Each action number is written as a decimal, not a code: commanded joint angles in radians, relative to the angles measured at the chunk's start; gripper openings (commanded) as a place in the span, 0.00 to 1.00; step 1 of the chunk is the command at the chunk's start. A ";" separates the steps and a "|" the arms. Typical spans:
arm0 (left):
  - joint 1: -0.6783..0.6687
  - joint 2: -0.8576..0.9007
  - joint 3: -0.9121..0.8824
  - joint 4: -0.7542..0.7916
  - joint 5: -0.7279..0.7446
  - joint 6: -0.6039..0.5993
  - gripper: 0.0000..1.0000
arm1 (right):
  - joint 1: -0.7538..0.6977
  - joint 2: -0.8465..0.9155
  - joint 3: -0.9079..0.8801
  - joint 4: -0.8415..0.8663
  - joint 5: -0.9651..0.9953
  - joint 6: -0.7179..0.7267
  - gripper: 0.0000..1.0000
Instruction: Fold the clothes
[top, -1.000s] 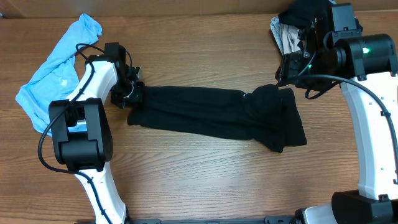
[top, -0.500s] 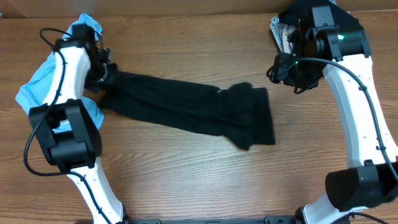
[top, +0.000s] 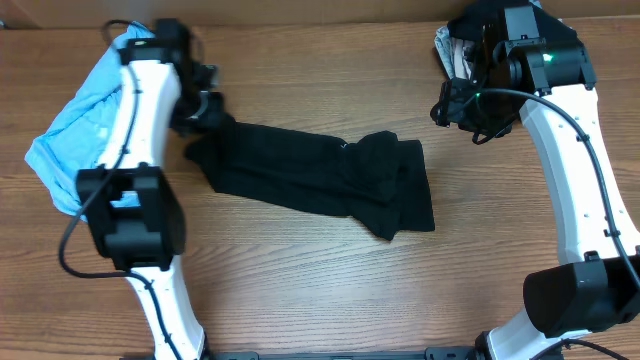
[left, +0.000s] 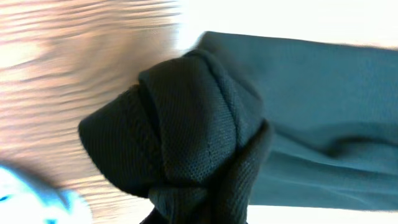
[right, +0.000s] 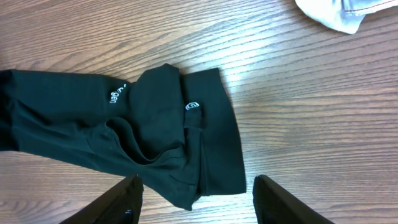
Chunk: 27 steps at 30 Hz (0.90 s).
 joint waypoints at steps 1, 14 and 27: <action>-0.097 0.005 0.018 -0.003 0.036 0.030 0.04 | -0.011 -0.008 0.001 0.010 0.010 0.005 0.62; -0.371 0.005 0.018 0.082 0.038 -0.019 0.09 | -0.031 -0.006 0.001 0.011 0.010 0.005 0.62; -0.395 0.004 0.129 0.023 0.038 -0.030 1.00 | -0.032 -0.004 -0.181 0.092 -0.061 0.019 0.74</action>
